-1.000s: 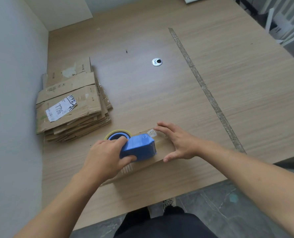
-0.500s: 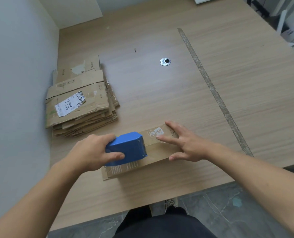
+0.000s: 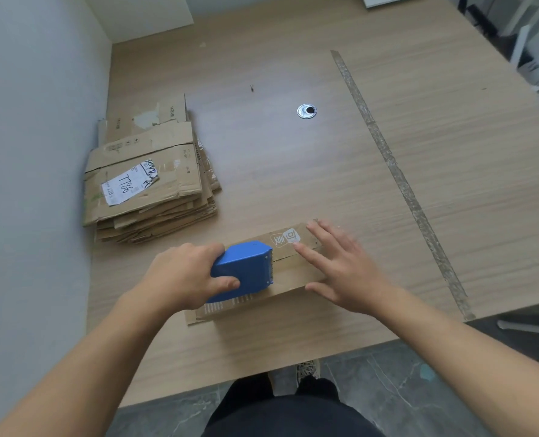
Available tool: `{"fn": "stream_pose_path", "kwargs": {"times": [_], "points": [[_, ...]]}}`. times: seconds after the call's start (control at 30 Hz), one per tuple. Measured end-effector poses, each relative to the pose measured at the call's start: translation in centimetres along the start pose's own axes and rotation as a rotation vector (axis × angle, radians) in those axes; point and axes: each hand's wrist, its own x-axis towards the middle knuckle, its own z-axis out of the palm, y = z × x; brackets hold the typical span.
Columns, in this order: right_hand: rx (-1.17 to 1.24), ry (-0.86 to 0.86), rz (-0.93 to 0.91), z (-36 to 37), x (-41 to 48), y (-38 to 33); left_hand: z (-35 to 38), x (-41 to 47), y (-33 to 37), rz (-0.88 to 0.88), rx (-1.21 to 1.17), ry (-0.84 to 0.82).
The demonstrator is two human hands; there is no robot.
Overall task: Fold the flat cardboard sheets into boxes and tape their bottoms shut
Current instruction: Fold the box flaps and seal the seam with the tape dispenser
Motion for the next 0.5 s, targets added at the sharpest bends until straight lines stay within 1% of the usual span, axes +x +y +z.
{"fn": "stream_pose_path", "kwargs": {"times": [0.07, 0.13, 0.23, 0.33, 0.5], "points": [[-0.026, 0.192, -0.031, 0.8, -0.5, -1.4, 0.1, 0.1, 0.0, -0.002, -0.005, 0.002], [-0.023, 0.265, -0.033, 1.7, -0.5, -2.8, 0.2, 0.1, -0.1, -0.003, -0.015, 0.003], [-0.005, 0.191, -0.004, 3.6, 0.0, -3.7, 0.5, 0.1, -0.4, -0.003, -0.027, 0.015], [0.033, 0.125, 0.078, 4.6, 0.3, -3.5, 0.6, 0.0, -0.8, -0.002, -0.037, 0.025], [0.053, 0.116, 0.116, 4.7, 0.4, -3.8, 0.5, -0.1, -0.7, 0.006, -0.037, 0.013]]}}
